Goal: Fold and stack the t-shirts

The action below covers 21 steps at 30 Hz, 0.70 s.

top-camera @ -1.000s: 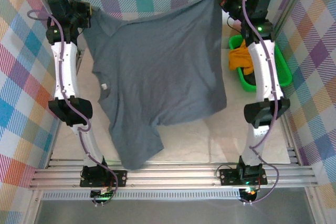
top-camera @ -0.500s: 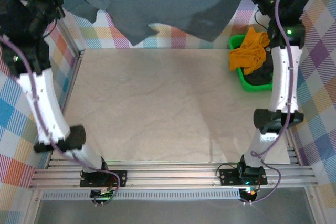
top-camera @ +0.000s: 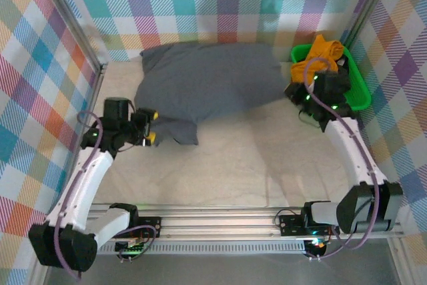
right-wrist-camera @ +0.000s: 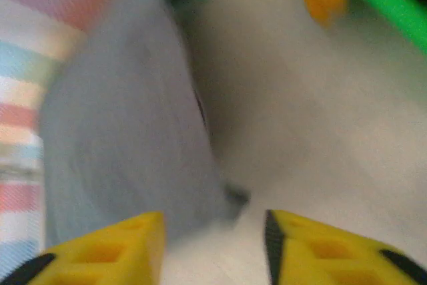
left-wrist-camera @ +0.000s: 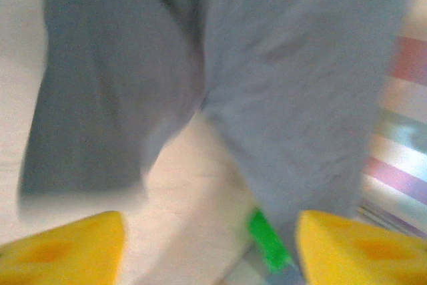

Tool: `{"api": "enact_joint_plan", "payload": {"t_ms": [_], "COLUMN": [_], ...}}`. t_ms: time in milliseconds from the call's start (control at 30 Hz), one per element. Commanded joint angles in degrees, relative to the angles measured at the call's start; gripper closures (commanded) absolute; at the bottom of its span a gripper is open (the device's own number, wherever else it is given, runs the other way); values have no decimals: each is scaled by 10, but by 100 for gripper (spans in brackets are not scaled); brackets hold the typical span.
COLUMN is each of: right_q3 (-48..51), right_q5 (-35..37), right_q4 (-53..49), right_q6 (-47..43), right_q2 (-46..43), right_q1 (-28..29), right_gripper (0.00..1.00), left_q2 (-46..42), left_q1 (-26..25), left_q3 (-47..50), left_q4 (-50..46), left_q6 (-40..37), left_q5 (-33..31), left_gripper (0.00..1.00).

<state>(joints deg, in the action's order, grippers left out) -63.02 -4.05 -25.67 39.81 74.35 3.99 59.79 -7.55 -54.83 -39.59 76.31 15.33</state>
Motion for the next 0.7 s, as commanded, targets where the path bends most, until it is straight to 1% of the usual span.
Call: {"api": "enact_joint_plan", "payload": {"t_ms": [0, 100, 167, 233, 300, 367, 433, 500, 567, 667], "right_q3": [24, 48, 54, 47, 22, -21, -82, -130, -167, -217], "right_q5": [39, 36, 40, 41, 23, 4, -5, -15, -24, -43], "right_q4": [-51, -46, -31, -16, 1, 10, -4, -19, -31, -68], "right_q6": [-25, -25, -29, -33, -41, -54, -64, -54, -45, -33], "right_q2": [3, 7, 16, 45, 102, 169, 247, 317, 367, 434], "right_q1": [11, 31, 51, 73, 88, 104, 117, 118, 118, 119], "right_gripper": [50, 50, 51, 54, 60, 63, 68, 72, 74, 73], "left_q2": [1, 33, 51, 82, 134, 189, 242, 298, 341, 391], "left_q1": [-4, 3, 16, 34, 53, 63, 63, 59, 51, 41], "left_q3": [-23, -27, -18, -19, -35, -56, -67, -74, -85, -87], "left_q4": [-31, -66, -55, -44, -38, -37, -15, 8, 8, 7], "left_q6": [-74, -114, -119, -127, -146, -163, -171, -171, -177, -196], "left_q5": [-17, -30, -31, -39, -50, -59, -52, -35, -38, -53], "left_gripper": [21, 22, 24, 28, 37, 44, 50, 57, 58, 59]}}
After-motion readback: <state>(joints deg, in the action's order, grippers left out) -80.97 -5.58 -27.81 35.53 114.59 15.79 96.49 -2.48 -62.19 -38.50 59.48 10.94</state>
